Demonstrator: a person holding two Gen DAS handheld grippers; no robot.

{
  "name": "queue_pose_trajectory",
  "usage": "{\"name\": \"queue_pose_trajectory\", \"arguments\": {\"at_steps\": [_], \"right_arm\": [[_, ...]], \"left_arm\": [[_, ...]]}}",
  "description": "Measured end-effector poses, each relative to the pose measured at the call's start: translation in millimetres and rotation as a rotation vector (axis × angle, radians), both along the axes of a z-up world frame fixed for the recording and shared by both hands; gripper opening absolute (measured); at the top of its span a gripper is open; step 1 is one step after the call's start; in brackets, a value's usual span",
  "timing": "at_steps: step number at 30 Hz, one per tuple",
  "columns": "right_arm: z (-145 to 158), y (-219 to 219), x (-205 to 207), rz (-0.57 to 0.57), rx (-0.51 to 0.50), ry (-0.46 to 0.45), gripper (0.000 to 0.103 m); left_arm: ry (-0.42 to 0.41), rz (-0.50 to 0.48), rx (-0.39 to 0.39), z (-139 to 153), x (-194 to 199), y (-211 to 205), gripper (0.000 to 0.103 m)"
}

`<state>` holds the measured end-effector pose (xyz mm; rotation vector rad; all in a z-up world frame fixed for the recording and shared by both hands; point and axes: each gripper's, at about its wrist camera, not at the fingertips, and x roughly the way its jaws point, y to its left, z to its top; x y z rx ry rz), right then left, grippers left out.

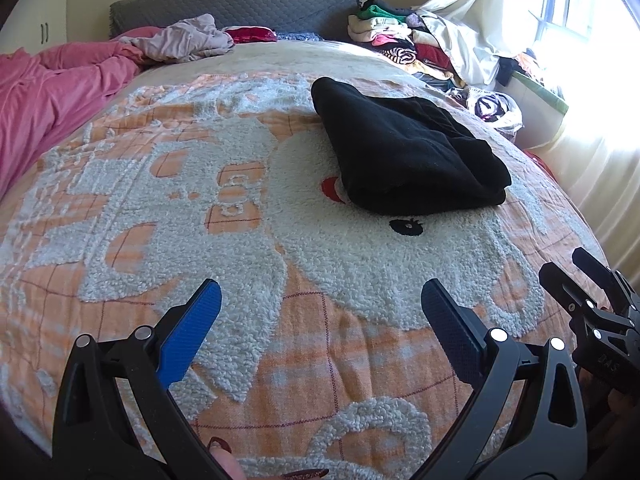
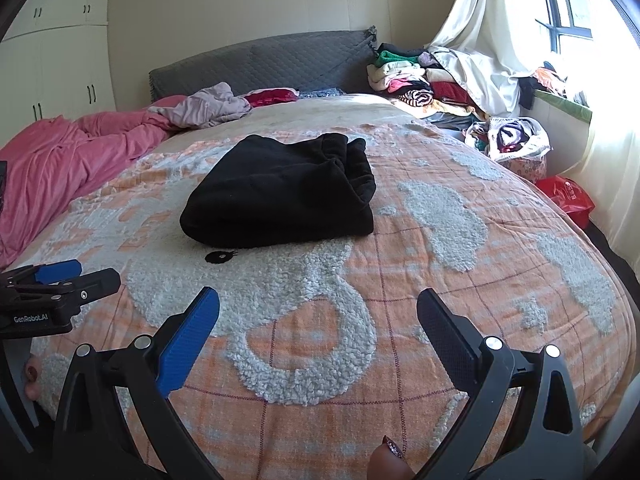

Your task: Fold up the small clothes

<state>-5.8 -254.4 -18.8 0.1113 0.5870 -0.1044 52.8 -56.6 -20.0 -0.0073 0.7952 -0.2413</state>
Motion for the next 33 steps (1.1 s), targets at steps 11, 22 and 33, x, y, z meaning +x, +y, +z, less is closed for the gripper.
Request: {"name": "queue_pose_trajectory", "arguments": {"at_steps": [11,22,33], "right_arm": [[-0.6,-0.8,0.0,0.0,0.003,0.002,0.099],[-2.8,-0.7,1.3,0.0,0.002,0.015,0.099],[-2.8,-0.7,1.6,0.0,0.001,0.016,0.099]], "left_arm": [[-0.006,0.003,-0.004,2.3,-1.4,0.5,0.094],[-0.004,0.026,0.003,3.5,-0.5,3.1,0.094],[-0.007,0.032,0.019,2.3,-0.5,2.8,0.094]]}}
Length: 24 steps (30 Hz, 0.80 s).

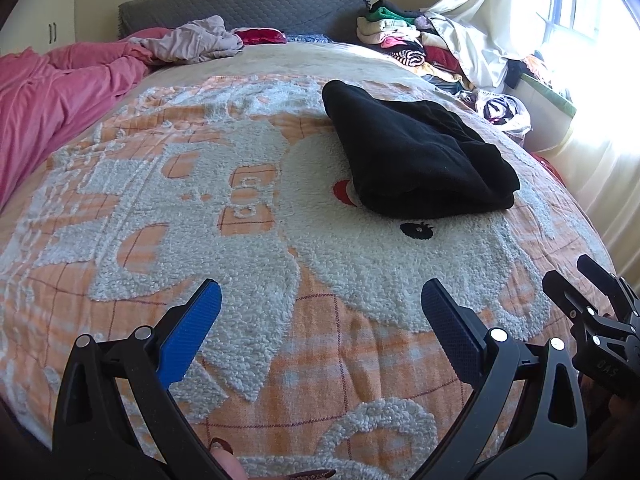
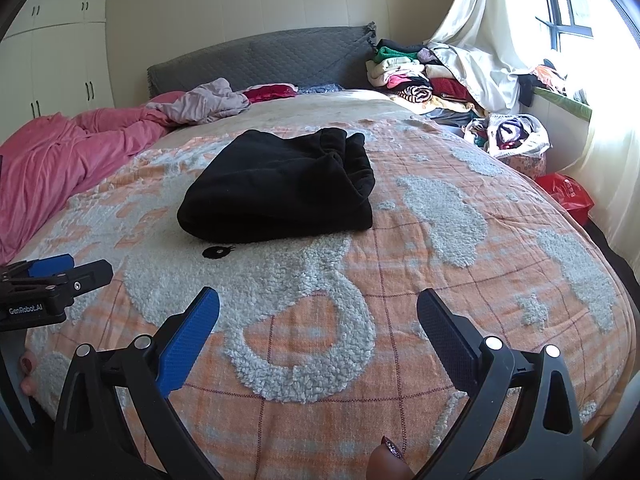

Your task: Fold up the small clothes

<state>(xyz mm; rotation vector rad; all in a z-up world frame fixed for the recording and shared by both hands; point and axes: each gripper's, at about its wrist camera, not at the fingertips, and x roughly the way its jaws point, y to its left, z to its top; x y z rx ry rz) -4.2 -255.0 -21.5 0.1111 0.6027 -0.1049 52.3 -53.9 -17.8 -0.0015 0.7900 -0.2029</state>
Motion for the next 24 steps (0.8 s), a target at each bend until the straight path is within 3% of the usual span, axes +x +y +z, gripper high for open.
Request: {"name": "queue_pose_trajectory", "arguments": {"at_steps": [24], "right_arm": [[-3.8,-11.8,-5.8,-0.047,0.001,0.01,0.099]], "left_arm": [[-0.008,-0.037,-0.004,2.5,-4.1,-0.9,0.094]]}}
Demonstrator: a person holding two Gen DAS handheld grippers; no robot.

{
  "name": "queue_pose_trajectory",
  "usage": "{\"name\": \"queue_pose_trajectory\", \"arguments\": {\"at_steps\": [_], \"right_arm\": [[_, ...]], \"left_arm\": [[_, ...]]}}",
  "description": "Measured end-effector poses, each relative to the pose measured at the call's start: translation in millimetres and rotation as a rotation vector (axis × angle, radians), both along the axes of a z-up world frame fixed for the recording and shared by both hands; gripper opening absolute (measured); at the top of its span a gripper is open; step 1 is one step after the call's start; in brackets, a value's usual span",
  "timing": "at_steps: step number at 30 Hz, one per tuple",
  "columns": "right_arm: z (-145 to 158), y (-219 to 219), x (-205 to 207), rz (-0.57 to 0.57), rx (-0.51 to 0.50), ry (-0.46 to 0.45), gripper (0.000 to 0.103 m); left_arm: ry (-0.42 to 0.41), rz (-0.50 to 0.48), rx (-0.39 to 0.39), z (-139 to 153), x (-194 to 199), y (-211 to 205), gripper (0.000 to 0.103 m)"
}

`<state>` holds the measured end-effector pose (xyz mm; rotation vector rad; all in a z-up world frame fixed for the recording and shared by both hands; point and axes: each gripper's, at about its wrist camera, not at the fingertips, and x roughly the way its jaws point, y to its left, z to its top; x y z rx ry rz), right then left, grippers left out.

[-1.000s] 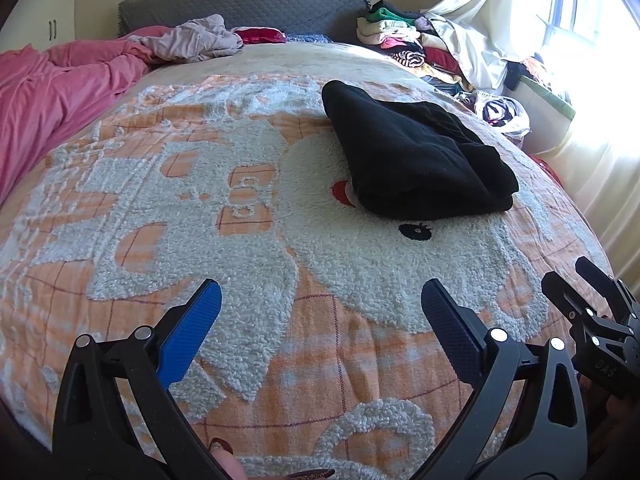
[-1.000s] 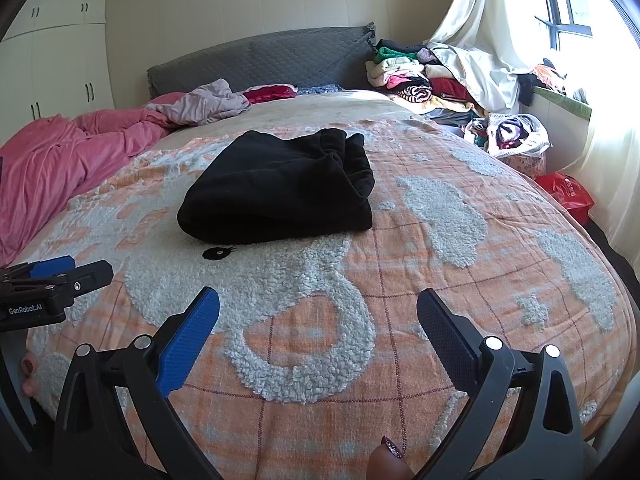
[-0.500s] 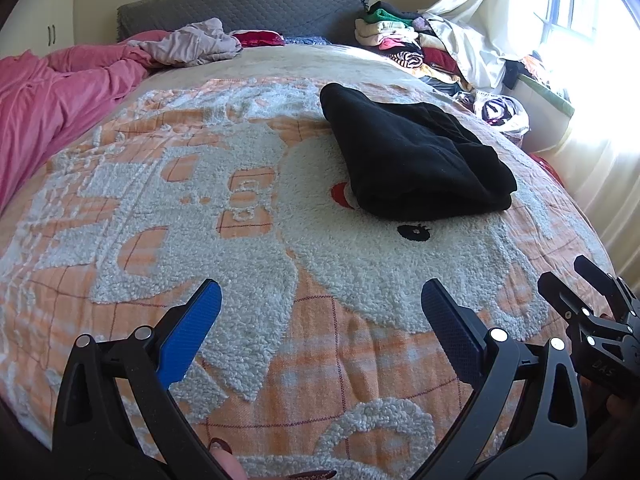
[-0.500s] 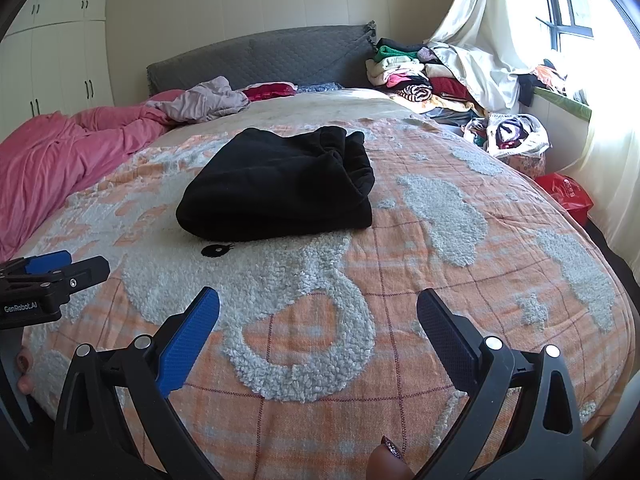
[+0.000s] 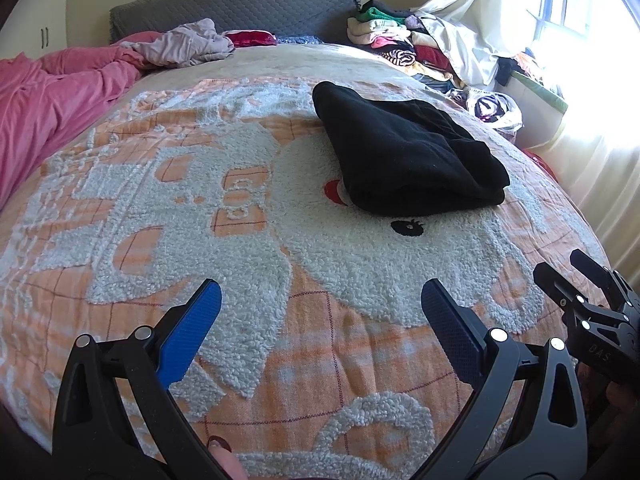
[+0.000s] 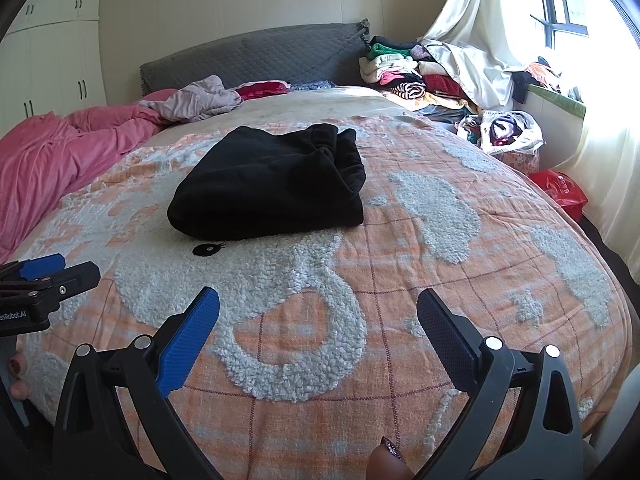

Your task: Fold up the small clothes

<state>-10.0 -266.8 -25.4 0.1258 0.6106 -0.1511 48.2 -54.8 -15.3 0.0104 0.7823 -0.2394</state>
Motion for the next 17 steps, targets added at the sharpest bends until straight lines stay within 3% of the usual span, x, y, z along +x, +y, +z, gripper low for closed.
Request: {"name": "queue_pose_trajectory", "arguments": {"at_steps": [3,6,11,13,17], "right_arm": [[13.9,-12.7,-13.8,-0.08,-0.013,-0.029,0.099],[36.0,-48.1,-48.8,-0.236,-0.016,-0.075,0.098],[40.0,-163.3,-128.1,-0.576,0.101,-0.068,0.098],[21.4,-222.9,-168.0,-0.814,0.083,0.004,0.099],[-37.9,-325.2,-246.2,-1.19,0.134,0.242,0.099]], "left_arm": [[0.008,-0.02,-0.022,-0.3,0.4,7.6,0.094],[0.018,-0.013,-0.047,-0.7,3.3,27.3,0.094],[0.041,0.17,0.012,2.5,37.5,113.6,0.094],[0.048,0.279,0.047,4.4,54.9,161.8,0.094],[0.051,0.528,0.139,9.1,91.8,271.9,0.094]]}}
